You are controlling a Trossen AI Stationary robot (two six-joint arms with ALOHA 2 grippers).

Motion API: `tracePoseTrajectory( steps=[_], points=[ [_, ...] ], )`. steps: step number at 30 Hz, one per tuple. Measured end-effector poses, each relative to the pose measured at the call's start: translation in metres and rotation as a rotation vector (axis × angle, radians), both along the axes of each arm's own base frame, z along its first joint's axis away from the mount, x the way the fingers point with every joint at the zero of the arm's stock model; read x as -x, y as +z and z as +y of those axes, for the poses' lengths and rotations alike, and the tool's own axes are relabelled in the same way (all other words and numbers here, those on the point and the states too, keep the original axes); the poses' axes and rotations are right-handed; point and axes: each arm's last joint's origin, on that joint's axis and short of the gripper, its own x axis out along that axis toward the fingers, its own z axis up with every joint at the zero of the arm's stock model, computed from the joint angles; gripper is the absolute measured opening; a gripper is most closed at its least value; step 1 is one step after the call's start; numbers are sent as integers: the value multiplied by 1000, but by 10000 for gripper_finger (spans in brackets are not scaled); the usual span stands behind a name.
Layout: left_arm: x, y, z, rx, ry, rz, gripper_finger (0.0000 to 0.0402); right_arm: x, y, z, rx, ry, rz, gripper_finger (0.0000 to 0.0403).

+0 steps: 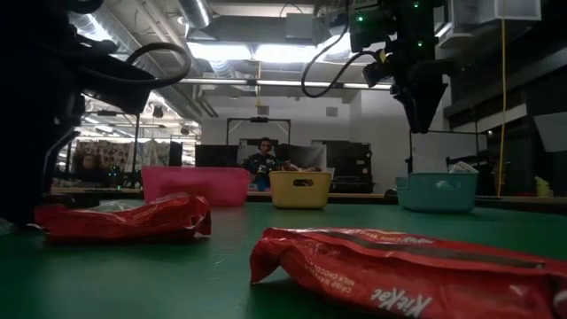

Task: Sort candy
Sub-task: Put the brown chocolate bar into the yellow bin

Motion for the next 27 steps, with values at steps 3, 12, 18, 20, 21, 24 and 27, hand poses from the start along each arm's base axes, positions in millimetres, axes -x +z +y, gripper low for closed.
tracePoseTrajectory(
  steps=[3, 12, 18, 20, 21, 24, 27],
  points=[
    [-2, 0, 2, 4, -11, -5, 136, 0, 0, 0, 0, -4, 0, 227],
    [-6, 2, 10, -10, -29, -4, 87, -5, 5, 15, -5, 46, -13, 227],
    [-9, 18, 22, 11, -62, -41, 85, -16, 23, 42, 6, 149, -86, 227],
    [-10, 27, 29, 7, -75, -68, 84, -20, 28, 53, 8, 164, -117, 227],
    [-11, 32, 33, 4, -81, -85, 84, -22, 30, 58, 6, 163, -135, 227],
    [-14, 47, 49, -23, -96, -145, 84, -26, 35, 74, -11, 164, -190, 227],
    [-19, 59, 68, -86, -107, -212, 84, -30, 36, 90, -34, 174, -237, 227]
  ],
)
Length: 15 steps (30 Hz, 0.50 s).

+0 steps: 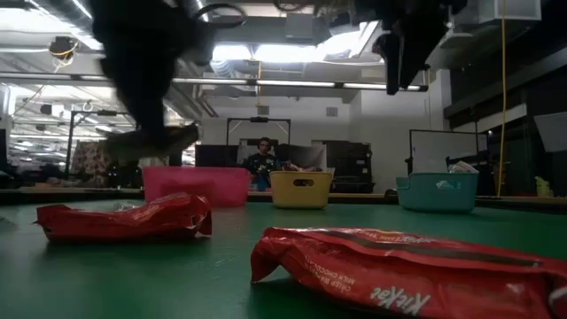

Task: Sort candy
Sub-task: Put the brown chocolate bar into the yellow bin

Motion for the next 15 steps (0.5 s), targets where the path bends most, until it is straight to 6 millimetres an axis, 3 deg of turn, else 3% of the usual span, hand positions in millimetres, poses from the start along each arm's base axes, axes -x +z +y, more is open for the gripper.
tracePoseTrajectory(
  steps=[15],
  points=[
    [-59, 35, 115, -353, -299, -369, 84, -9, 7, 73, -186, -108, -228, 227]
  ],
)
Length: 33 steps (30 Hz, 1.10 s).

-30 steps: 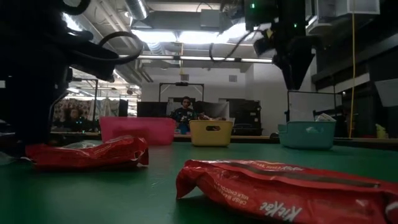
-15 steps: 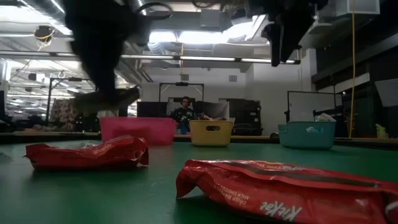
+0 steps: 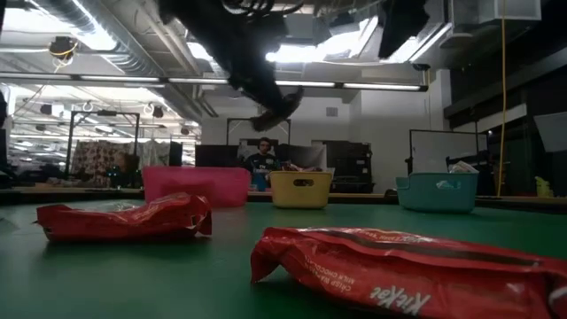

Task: Sort candy
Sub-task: Put the brown chocolate bar into the yellow bin

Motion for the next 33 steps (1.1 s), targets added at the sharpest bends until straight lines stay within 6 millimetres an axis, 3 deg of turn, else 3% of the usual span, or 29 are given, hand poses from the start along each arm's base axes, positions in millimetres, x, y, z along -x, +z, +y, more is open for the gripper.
tracePoseTrajectory(
  steps=[7, 13, 25, 33],
  points=[
    [-11, 19, 50, -93, -46, -217, 84, -7, 9, 28, -99, -2, -163, 227],
    [-12, 24, 75, -107, 0, -313, 86, -13, 17, 42, -150, 35, -289, 227],
    [-20, -1, 93, -95, 37, -265, 114, -13, 17, 43, -154, 39, -301, 227],
    [-21, -9, 96, -129, 123, -229, 164, -13, 17, 43, -153, 39, -296, 227]
  ],
)
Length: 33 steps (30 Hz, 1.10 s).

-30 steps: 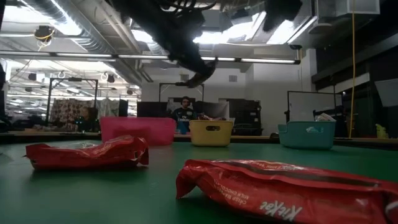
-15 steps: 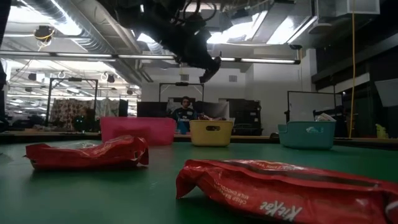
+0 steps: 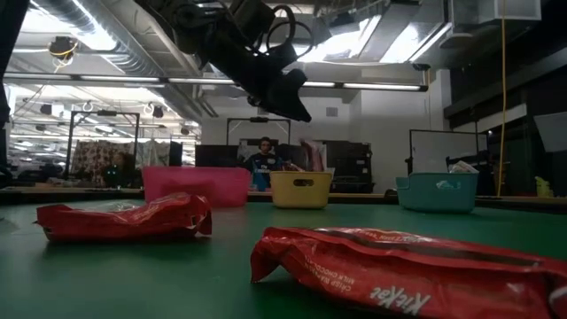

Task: Sort candy
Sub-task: Put the brown chocolate bar into the yellow bin

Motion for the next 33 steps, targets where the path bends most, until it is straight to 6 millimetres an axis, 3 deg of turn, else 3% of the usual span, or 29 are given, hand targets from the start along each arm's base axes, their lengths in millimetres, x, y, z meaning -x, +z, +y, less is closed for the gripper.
tracePoseTrajectory(
  steps=[7, 14, 22, 33],
  points=[
    [0, 0, -4, 6, 6, 3, 181, 1, -3, 10, -32, -14, 16, 227],
    [11, 11, -24, 27, -38, 91, 181, -1, -21, 42, -32, 40, 46, 227],
    [39, 46, -59, 58, -111, 124, 181, -12, -55, 78, -41, 88, 65, 227],
    [75, 94, -106, 36, -255, 20, 181, -21, -106, 112, -165, -53, 198, 227]
  ],
)
